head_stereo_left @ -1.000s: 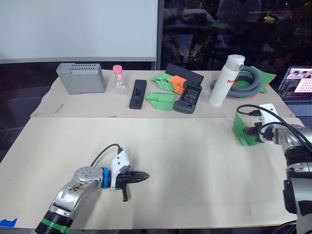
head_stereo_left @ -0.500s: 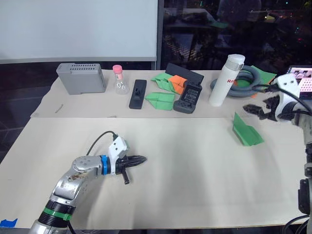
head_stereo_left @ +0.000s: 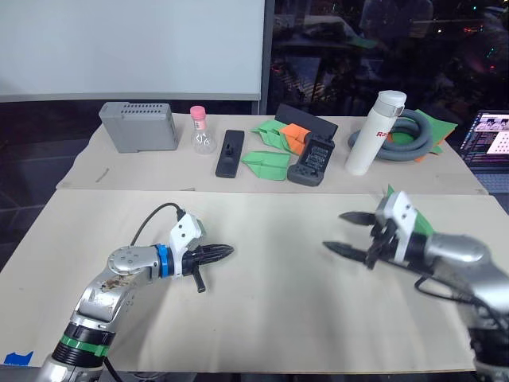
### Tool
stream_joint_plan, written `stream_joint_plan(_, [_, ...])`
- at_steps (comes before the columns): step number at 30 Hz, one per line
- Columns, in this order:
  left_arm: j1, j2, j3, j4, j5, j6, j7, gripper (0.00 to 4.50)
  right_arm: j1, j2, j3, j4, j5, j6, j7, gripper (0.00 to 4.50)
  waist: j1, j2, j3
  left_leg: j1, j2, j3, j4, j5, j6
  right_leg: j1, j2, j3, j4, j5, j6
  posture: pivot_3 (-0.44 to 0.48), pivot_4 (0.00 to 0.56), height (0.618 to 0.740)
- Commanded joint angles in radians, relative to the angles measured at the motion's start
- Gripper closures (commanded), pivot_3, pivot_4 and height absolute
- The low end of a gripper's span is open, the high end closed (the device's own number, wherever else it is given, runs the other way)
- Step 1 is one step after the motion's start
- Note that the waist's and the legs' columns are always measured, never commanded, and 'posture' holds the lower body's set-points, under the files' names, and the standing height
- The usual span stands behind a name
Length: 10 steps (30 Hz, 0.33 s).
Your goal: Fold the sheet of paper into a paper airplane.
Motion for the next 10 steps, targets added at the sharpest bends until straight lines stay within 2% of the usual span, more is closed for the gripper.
stream_joint_plan(1, [0.031, 0.001, -0.013, -0.034, 0.030, -0.036, 0.010, 4.50, 0.047, 0.029, 0.031, -0.021, -0.038, -0.125, -0.006, 0.04, 0.000, 0.000, 0.000, 0.000, 0.000, 0.000, 0.000, 0.000, 0.000, 0.000, 0.000, 0.000, 0.000, 0.000, 0.000, 0.000, 0.150, 0.740])
stream_joint_plan(10, [0.121, -0.051, -0.015, -0.031, 0.098, -0.148, 0.073, 4.50, 0.079, 0.096, 0.048, 0.093, -0.084, -0.273, -0.041, 0.04, 0.002, 0.000, 0.000, 0.001, 0.000, 0.000, 0.000, 0.000, 0.000, 0.000, 0.000, 0.000, 0.001, 0.000, 0.000, 0.000, 0.150, 0.740])
